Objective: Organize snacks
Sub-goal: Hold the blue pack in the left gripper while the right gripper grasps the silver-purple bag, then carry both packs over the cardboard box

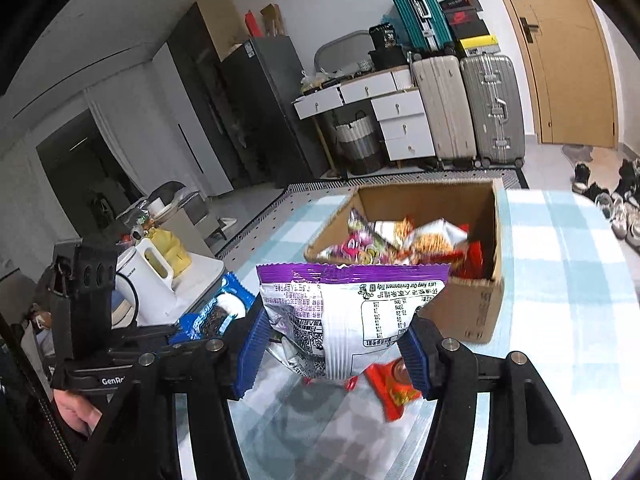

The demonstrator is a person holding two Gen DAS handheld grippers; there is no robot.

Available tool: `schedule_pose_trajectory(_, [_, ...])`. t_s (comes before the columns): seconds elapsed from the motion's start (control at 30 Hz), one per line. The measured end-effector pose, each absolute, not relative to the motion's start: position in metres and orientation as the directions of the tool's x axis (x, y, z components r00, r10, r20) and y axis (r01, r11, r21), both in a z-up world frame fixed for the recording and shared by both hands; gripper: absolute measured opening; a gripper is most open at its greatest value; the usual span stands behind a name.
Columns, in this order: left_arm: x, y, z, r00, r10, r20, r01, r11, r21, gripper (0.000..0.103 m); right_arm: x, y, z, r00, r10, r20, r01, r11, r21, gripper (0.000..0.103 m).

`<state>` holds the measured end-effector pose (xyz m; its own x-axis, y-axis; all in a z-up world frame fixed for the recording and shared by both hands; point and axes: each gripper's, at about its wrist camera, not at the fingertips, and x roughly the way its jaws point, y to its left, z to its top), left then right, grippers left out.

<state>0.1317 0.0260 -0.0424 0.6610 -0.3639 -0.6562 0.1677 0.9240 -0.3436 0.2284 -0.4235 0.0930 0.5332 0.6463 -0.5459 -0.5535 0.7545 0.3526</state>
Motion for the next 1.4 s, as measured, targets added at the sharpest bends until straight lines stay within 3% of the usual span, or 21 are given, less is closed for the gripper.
schedule_pose_trajectory(0.4, [0.196, 0.004, 0.008, 0.648, -0.411, -0.641, 0.241, 0.909, -0.339, 0.022, 0.277, -0.429, 0.137, 0.537, 0.662, -0.523, -0.57, 0.741, 0.355, 0.06])
schedule_pose_trajectory(0.7, [0.241, -0.014, 0.035, 0.664, -0.374, -0.648, 0.262, 0.927, -0.266, 0.022, 0.315, -0.432, 0.152, 0.551, 0.647, -0.527, -0.544, 0.758, 0.361, 0.06])
schedule_pose_trajectory(1.4, [0.344, -0.029, -0.009, 0.588, -0.353, -0.728, 0.268, 0.934, -0.236, 0.022, 0.389, -0.421, 0.115, 0.54, 0.591, -0.6, -0.492, 0.799, 0.344, 0.06])
